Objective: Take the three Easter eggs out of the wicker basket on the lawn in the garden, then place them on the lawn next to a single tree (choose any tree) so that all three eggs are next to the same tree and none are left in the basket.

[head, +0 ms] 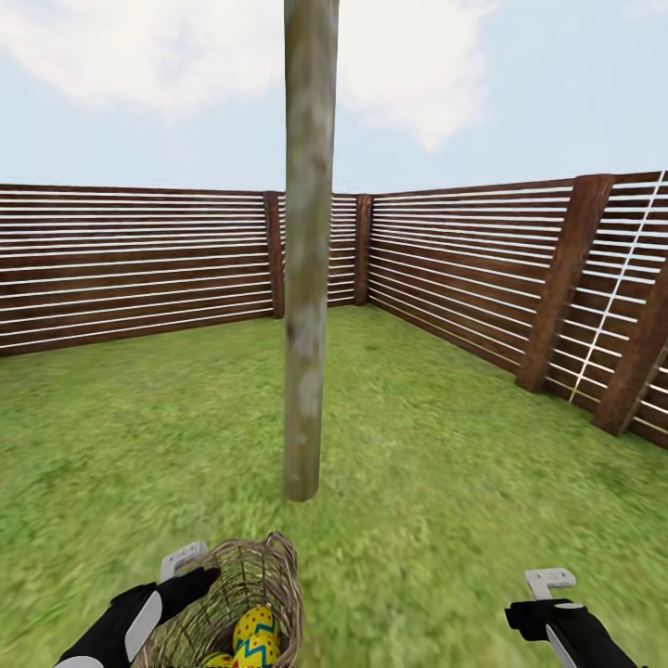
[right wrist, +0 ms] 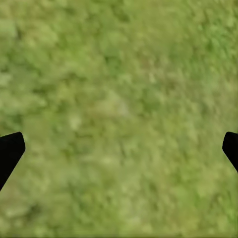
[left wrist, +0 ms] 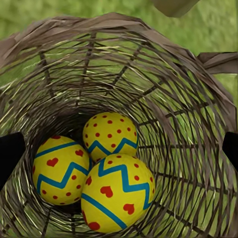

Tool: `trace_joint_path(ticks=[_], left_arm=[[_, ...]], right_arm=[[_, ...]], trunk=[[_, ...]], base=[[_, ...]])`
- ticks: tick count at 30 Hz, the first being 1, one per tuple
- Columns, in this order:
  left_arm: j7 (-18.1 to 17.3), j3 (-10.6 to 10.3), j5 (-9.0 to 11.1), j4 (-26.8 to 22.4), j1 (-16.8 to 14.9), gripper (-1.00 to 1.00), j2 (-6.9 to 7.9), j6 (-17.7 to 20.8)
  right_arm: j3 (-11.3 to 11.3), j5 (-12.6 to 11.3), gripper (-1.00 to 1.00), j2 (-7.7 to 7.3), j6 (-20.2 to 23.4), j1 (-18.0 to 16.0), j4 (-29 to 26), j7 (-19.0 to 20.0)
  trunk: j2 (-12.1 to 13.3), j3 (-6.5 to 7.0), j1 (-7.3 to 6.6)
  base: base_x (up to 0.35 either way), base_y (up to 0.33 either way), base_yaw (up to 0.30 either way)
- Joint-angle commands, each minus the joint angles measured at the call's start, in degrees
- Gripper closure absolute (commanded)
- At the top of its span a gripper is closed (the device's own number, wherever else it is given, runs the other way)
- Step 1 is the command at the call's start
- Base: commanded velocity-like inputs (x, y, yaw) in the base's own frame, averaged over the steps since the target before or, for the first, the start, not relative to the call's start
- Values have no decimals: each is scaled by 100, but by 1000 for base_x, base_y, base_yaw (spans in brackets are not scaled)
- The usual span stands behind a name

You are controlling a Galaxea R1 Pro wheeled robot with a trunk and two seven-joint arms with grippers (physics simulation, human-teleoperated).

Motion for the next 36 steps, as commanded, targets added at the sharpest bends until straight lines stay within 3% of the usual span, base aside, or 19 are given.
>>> trace_joint_path(ticks=[1,36], left_arm=[[-23,36,30,-8,-1,-100,-6,47],[-23,36,39,0,-3,-100,-10,45]], right_arm=[[24,-42,-100,-9,27,-4,-10,-19],[23,-54,-100,-12,27,-5,-8,-19]], trunk=[[-44,-24,22],[-1448,-653,791]], base=[[0,0,0],[0,0,0]])
